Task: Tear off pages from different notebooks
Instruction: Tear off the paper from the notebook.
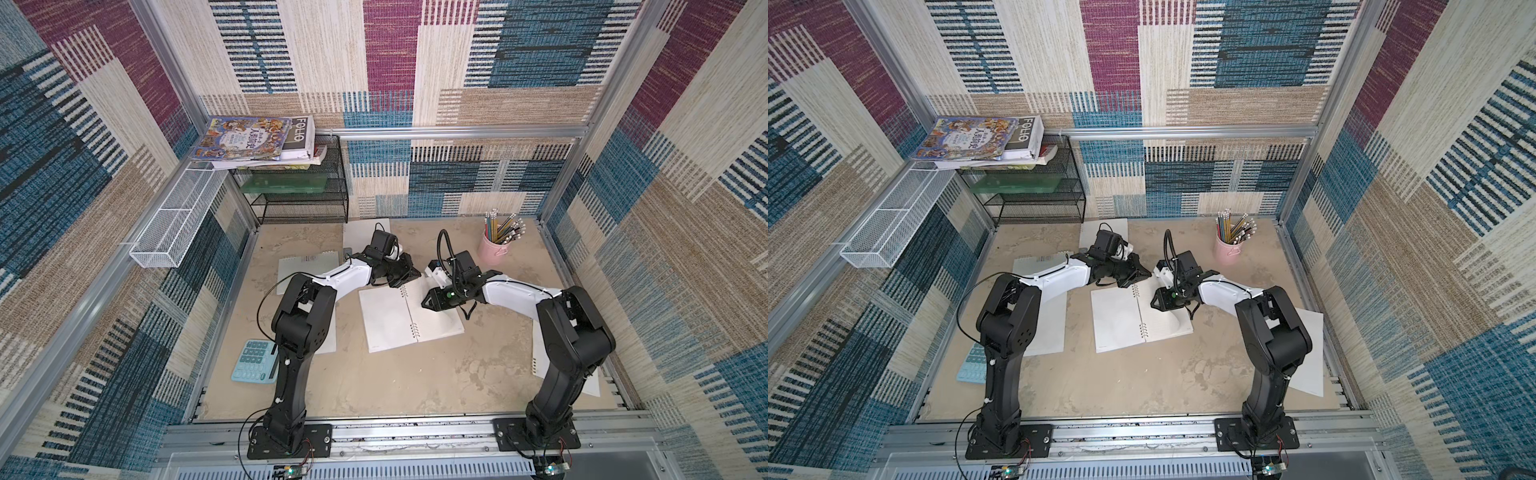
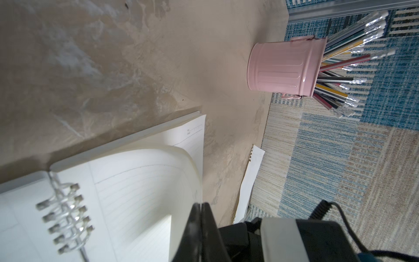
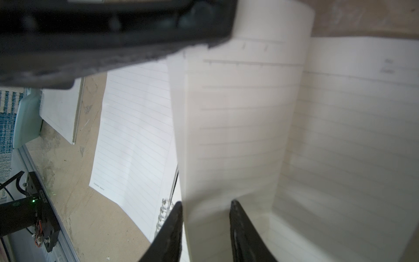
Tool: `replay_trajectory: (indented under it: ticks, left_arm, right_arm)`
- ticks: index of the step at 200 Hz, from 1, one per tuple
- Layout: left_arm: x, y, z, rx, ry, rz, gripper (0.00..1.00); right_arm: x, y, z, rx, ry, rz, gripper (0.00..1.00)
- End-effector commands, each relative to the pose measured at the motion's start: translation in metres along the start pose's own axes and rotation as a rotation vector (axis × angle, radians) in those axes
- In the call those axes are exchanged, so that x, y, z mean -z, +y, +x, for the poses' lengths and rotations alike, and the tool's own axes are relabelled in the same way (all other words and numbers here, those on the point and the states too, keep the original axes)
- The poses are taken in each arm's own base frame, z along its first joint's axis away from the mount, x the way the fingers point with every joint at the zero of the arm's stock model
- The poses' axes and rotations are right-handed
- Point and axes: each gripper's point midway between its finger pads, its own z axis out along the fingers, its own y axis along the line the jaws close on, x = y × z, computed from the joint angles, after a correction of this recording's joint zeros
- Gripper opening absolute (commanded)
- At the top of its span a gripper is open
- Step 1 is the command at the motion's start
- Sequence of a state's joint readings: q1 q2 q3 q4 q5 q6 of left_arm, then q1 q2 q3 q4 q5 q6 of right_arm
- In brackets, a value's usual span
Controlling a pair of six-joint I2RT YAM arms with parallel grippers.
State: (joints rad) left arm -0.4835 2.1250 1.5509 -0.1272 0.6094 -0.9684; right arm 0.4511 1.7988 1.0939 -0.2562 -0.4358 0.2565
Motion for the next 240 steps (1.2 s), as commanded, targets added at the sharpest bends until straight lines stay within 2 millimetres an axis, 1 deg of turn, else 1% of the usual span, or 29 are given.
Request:
replay_trajectory:
  ticks: [1, 14, 19, 32, 50, 56, 64, 75, 106, 136, 153, 192, 208, 230, 240]
  left_arm:
    - [0.003, -0.013, -0.004, -0.023, -0.014, 0.043, 0.0]
    - [0.003, -0.013, -0.005, -0.025, -0.013, 0.042, 0.0]
    - [0.003, -0.014, -0.005, -0.026, -0.013, 0.045, 0.0]
    - [0.003, -0.014, -0.004, -0.034, -0.009, 0.049, 0.0]
    - [0.003, -0.014, -0.003, -0.046, -0.005, 0.055, 0.0]
    - [0.003, -0.014, -0.002, -0.049, -0.002, 0.058, 0.0]
    - [0.002, -0.014, -0.002, -0.053, -0.002, 0.062, 0.0]
    - [0.002, -0.012, -0.001, -0.055, 0.001, 0.065, 0.0]
    - [0.001, -0.008, 0.002, -0.054, 0.007, 0.064, 0.0]
    - [0.001, -0.004, 0.002, -0.05, 0.008, 0.057, 0.0]
    - [0.001, -0.004, 0.002, -0.049, 0.009, 0.058, 0.0]
    - [0.0, -0.002, 0.002, -0.048, 0.013, 0.055, 0.02]
    - [0.001, -0.001, 0.002, -0.046, 0.011, 0.053, 0.02]
    - [0.001, -0.001, 0.001, -0.044, 0.012, 0.057, 0.02]
    - [0.001, -0.002, 0.001, -0.043, 0.012, 0.057, 0.02]
  right_arm:
    - [0.004, 0.003, -0.003, 0.004, -0.013, -0.014, 0.36]
    - [0.007, 0.003, -0.004, 0.003, -0.016, -0.015, 0.37]
    - [0.01, 0.004, -0.005, 0.003, -0.02, -0.018, 0.39]
    - [0.02, 0.006, -0.01, 0.002, -0.044, -0.028, 0.49]
    - [0.034, 0.009, -0.016, -0.003, -0.078, -0.05, 0.58]
    - [0.037, 0.01, -0.019, -0.003, -0.087, -0.054, 0.63]
    - [0.04, 0.008, -0.019, -0.006, -0.093, -0.051, 0.66]
    - [0.04, 0.005, -0.019, -0.013, -0.096, -0.04, 0.67]
    - [0.04, -0.003, -0.021, -0.035, -0.113, -0.028, 0.66]
    - [0.04, -0.005, -0.023, -0.038, -0.118, -0.025, 0.58]
    - [0.044, -0.005, -0.025, -0.034, -0.131, -0.017, 0.54]
    - [0.053, -0.005, -0.029, -0.021, -0.155, -0.012, 0.53]
    - [0.058, -0.005, -0.031, -0.019, -0.173, -0.015, 0.48]
    - [0.053, -0.014, -0.025, -0.021, -0.151, 0.01, 0.46]
    - [0.05, -0.017, -0.02, -0.022, -0.135, 0.021, 0.44]
